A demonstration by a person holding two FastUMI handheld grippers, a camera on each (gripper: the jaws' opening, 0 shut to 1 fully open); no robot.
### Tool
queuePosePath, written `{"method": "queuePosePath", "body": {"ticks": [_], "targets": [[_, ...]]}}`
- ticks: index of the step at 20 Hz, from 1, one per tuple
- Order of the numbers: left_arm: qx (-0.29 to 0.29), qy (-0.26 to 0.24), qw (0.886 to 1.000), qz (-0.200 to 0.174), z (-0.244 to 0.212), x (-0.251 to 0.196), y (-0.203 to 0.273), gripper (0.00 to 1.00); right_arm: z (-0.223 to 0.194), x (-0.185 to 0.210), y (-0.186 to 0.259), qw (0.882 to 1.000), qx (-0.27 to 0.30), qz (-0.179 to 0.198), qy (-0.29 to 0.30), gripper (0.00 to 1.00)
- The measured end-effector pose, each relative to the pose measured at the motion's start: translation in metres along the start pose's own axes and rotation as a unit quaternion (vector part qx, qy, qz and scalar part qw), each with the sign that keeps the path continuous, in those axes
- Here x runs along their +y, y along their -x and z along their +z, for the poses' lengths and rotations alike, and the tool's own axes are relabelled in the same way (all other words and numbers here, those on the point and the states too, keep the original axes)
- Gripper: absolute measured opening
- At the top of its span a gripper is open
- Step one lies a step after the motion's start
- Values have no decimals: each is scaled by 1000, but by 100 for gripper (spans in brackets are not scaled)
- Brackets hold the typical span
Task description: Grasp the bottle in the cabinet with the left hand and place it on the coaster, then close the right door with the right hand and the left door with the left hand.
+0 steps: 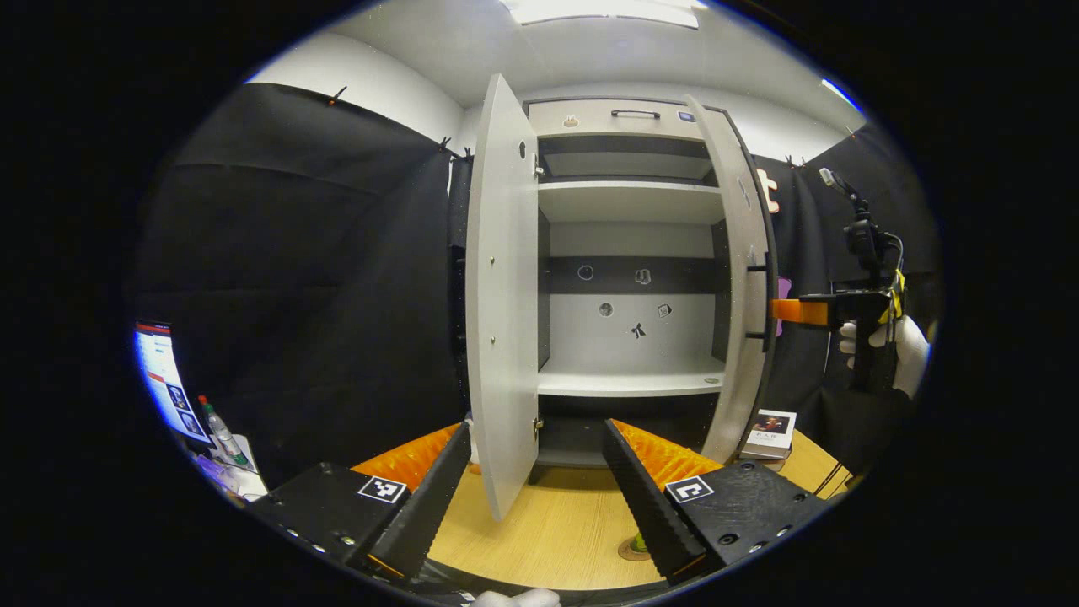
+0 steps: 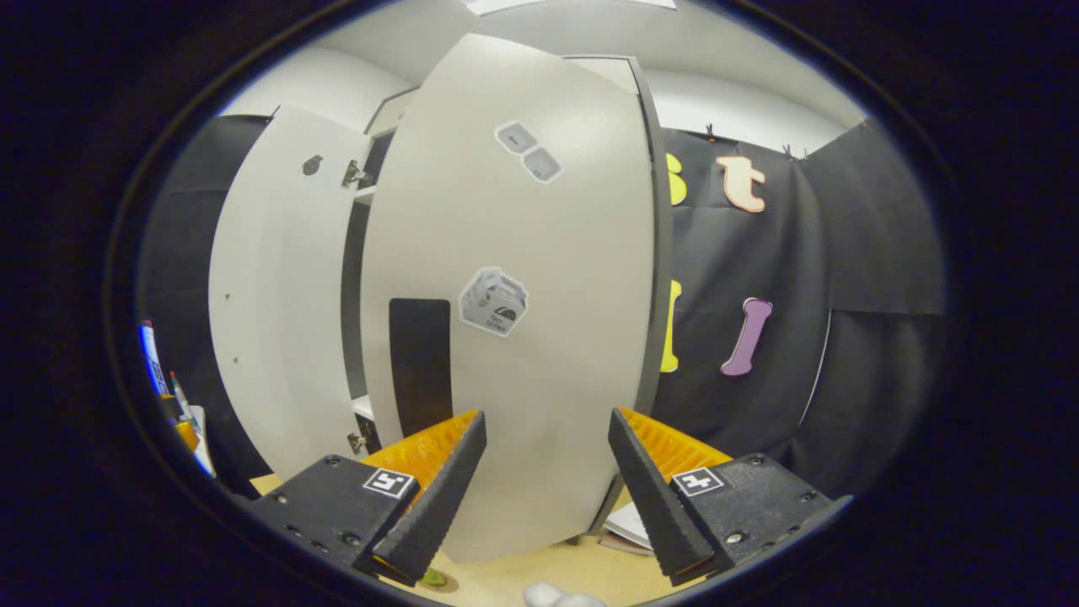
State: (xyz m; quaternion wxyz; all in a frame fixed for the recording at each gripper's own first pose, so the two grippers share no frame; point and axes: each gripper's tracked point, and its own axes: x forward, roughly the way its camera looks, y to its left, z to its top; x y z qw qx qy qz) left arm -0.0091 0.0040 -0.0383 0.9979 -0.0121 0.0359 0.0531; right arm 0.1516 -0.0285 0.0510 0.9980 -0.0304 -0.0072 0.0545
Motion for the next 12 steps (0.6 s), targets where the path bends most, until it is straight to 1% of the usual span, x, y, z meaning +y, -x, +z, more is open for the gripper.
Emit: {"method": "queuePosePath", "body": {"ticks": [1,2,3,4,12], "targets": [[-1,0,1000,-2,1,3,0,96,1,6,3,1000,-5,0,-2,96],[-2,2,1000,-5,1,6,-1,95,4,8,7,1000,-9,-1,-4,94],[-2,4,1000,-10,1,7,-2,95,6,10,10,1000,-10,-2,-3,97],[-2,4,1000,-14,1,10,-3,95,7,9,14,1000,-11,-8,-1,97],[-6,1,999,-52,6,21,-20,95,-5,6,47,999,8,-45,-10,96]]}}
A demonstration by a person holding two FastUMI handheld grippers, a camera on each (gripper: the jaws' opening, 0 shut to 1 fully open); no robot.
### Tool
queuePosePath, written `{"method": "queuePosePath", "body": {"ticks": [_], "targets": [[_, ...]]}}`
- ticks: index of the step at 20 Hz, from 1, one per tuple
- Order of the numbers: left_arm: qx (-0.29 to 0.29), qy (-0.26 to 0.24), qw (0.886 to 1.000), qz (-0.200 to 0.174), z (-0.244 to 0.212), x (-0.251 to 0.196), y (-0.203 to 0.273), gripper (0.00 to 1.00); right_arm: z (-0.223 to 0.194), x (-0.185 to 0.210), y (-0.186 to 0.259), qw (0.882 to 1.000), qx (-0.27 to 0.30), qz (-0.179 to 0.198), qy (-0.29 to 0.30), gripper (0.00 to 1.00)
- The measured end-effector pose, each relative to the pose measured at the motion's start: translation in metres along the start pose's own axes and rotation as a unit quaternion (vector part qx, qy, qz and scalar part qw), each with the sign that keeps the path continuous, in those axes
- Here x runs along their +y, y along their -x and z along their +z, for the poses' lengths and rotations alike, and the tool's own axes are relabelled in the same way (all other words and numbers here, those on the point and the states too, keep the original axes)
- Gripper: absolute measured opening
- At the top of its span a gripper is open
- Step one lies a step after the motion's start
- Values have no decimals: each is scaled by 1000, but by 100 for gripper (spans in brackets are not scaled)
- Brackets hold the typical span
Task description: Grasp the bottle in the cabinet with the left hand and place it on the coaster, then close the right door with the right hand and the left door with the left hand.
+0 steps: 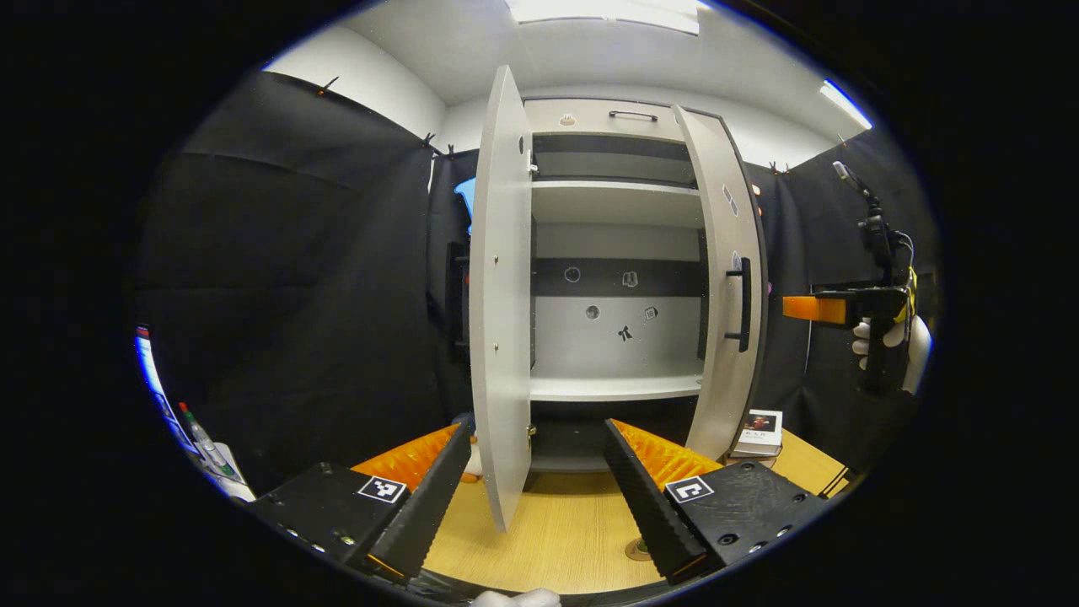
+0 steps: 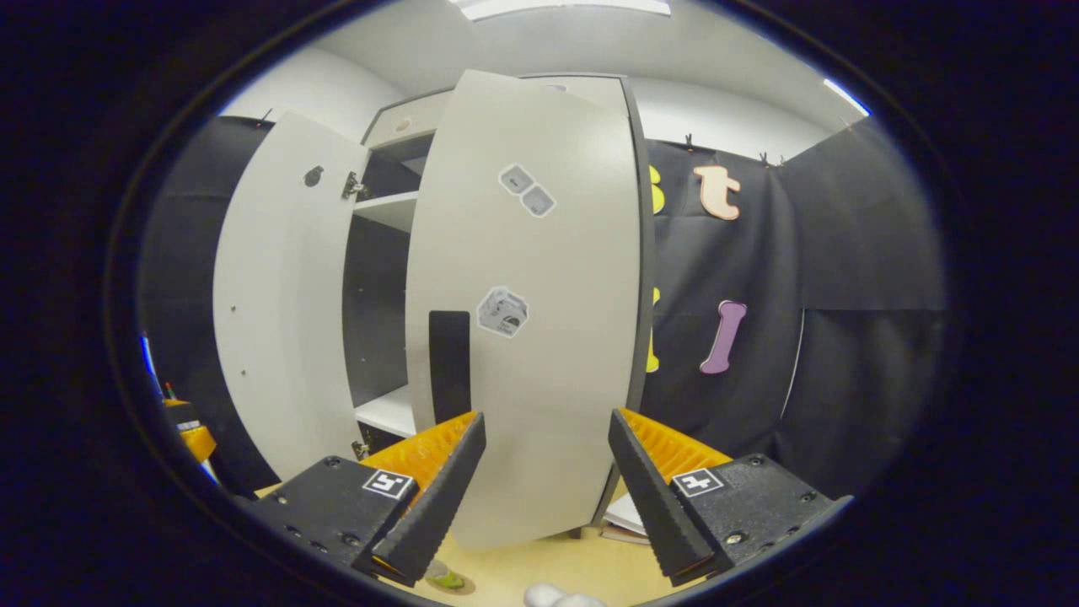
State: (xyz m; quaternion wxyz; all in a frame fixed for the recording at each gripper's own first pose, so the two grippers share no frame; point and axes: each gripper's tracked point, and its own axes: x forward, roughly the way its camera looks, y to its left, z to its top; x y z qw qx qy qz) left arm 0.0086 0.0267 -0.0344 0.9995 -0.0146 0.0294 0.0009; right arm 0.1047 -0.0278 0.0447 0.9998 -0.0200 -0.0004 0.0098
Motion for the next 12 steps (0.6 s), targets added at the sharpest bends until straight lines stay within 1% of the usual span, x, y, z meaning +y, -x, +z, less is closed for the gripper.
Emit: {"method": "queuePosePath", "body": {"ticks": [3,7,11,12], "targets": [[-5,1,1000,-8,1,10,-5,96,-8,-1,13,1000,9,-15,-1,97],[-15,-4,1000,-3,10,39,-17,95,-24,-1,36,999,24,-30,-2,97],[-28,-9,999,20,23,84,-35,96,-38,-2,62,998,37,-52,0,96],[-32,-13,999,28,27,95,-39,96,-41,-4,69,998,39,-58,-2,95]]}}
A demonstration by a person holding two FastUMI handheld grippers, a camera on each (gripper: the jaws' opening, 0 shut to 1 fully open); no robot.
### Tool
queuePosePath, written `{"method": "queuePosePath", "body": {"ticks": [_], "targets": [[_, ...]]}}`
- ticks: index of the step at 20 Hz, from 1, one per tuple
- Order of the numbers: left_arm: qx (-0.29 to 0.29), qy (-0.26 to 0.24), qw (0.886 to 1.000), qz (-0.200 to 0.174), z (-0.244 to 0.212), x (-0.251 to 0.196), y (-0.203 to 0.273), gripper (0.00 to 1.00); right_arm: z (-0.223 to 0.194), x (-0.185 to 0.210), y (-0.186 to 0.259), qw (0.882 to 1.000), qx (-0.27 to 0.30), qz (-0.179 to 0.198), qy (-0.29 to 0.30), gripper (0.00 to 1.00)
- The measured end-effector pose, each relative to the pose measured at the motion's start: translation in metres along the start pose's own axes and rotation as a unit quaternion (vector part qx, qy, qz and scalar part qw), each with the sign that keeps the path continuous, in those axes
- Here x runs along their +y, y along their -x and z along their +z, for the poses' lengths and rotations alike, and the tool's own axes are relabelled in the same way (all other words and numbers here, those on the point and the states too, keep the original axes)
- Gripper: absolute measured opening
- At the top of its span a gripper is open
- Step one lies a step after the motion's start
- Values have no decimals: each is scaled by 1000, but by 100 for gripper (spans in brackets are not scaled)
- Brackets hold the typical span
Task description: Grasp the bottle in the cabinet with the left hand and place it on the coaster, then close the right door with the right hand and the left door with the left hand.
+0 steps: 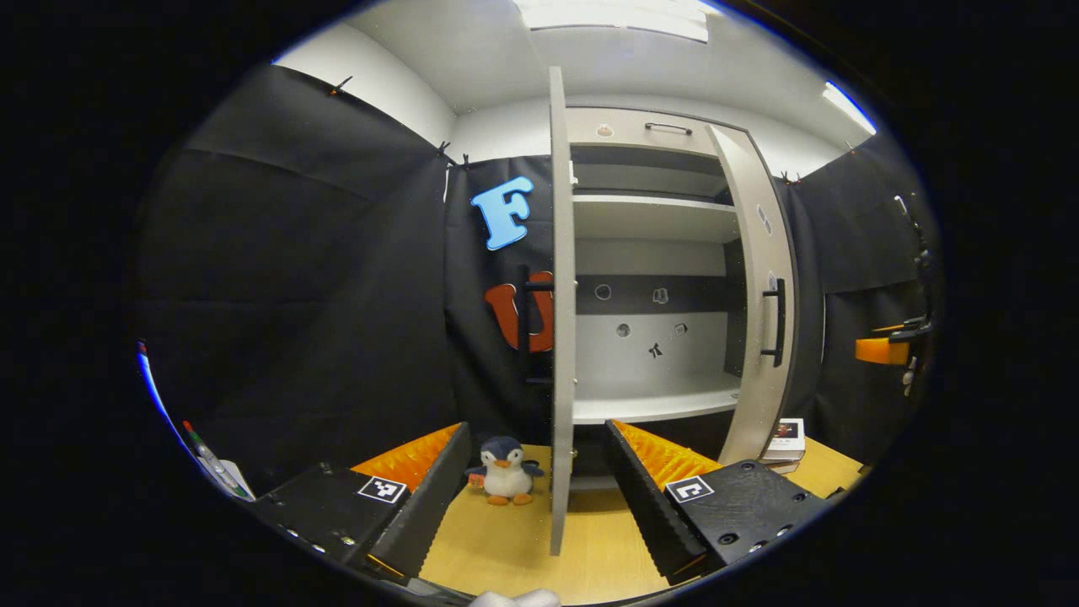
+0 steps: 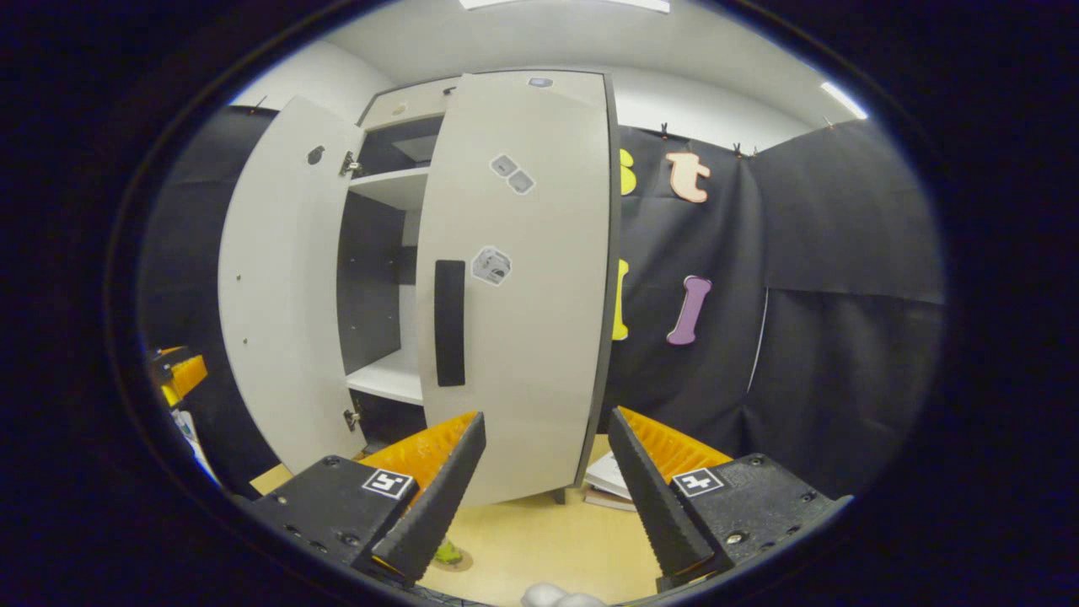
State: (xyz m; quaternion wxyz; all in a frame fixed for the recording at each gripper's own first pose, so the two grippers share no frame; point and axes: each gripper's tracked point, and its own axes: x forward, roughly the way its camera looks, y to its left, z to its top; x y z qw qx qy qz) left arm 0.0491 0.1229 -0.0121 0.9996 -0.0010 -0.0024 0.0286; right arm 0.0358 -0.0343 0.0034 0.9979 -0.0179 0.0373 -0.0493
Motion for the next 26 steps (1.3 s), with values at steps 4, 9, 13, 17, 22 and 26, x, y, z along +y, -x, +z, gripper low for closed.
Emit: {"method": "queuePosePath", "body": {"ticks": [4,9,13,17,22,26], "targets": [[-16,-18,999,27,17,47,-30,96,-13,-13,21,999,18,-27,8,97],[-26,-15,998,51,28,86,-72,99,-14,-27,39,998,24,-53,10,95],[-35,-24,998,51,38,92,-100,95,-17,-32,48,997,32,-63,11,95],[-44,-21,998,33,45,79,-115,95,-23,-33,53,997,40,-65,5,97],[-41,-39,998,22,41,62,-119,99,-27,-29,55,997,42,-59,-5,97],[-37,-23,999,20,40,58,-117,93,-31,-29,56,997,45,-53,-16,97]]}}
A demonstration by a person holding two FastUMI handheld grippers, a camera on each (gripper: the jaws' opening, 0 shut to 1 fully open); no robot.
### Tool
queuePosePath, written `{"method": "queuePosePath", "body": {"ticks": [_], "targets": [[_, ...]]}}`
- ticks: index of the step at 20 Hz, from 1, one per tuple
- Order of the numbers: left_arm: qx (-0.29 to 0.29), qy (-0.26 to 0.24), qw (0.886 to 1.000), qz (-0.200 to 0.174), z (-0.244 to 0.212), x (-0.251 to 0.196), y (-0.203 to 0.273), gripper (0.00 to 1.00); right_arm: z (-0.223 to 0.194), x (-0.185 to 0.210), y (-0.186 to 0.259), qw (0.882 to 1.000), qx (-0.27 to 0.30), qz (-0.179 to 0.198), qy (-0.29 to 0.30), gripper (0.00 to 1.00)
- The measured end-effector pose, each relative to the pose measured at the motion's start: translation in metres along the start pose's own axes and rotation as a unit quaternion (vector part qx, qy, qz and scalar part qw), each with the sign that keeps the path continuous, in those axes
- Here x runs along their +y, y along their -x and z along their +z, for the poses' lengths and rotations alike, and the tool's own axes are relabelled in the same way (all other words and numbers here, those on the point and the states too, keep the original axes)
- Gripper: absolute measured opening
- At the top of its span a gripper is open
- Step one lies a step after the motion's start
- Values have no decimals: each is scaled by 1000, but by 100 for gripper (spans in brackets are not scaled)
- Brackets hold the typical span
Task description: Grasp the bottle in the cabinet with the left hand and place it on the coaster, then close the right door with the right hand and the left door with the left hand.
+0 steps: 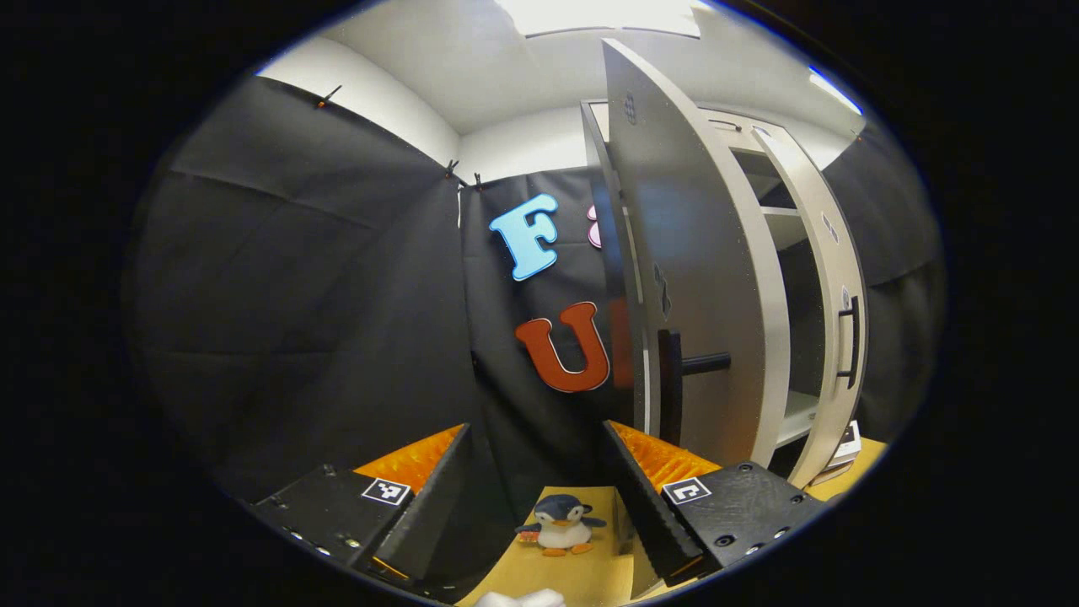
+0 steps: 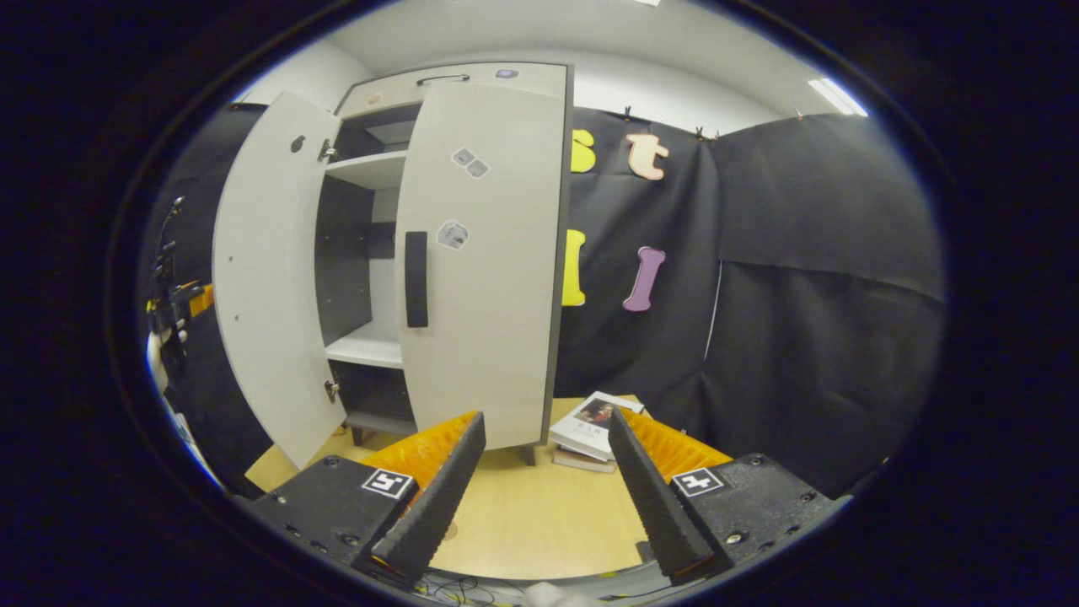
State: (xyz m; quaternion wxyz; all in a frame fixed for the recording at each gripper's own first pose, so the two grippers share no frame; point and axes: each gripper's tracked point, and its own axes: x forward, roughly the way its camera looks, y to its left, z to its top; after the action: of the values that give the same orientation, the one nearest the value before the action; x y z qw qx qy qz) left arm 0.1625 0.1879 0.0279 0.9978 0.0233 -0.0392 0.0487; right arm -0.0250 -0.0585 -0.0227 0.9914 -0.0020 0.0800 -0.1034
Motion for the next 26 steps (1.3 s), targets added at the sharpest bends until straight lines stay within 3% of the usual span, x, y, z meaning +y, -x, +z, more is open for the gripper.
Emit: {"method": "queuePosePath", "body": {"ticks": [1,9,10,14,15,18,23,26], "targets": [[1,2,1000,-2,-1,-3,1,89,-2,-1,0,1000,1,2,-3,97],[1,-7,1000,5,4,-19,13,91,-11,-16,2,1000,6,14,-14,97],[1,-9,1000,8,4,-22,16,96,-11,-20,3,1000,5,16,-10,97],[6,-13,1000,21,7,-36,22,87,-2,-31,4,1000,-8,29,-4,97],[8,-11,1000,21,7,-42,23,91,0,-34,4,999,-11,34,-4,97],[9,-9,1000,21,9,-64,28,91,3,-44,-1,999,-11,47,2,97],[12,-6,1000,0,14,-113,28,91,3,-63,-8,998,-6,60,0,97],[12,-4,999,-32,16,-152,22,91,6,-72,-12,998,-5,66,-2,97]]}}
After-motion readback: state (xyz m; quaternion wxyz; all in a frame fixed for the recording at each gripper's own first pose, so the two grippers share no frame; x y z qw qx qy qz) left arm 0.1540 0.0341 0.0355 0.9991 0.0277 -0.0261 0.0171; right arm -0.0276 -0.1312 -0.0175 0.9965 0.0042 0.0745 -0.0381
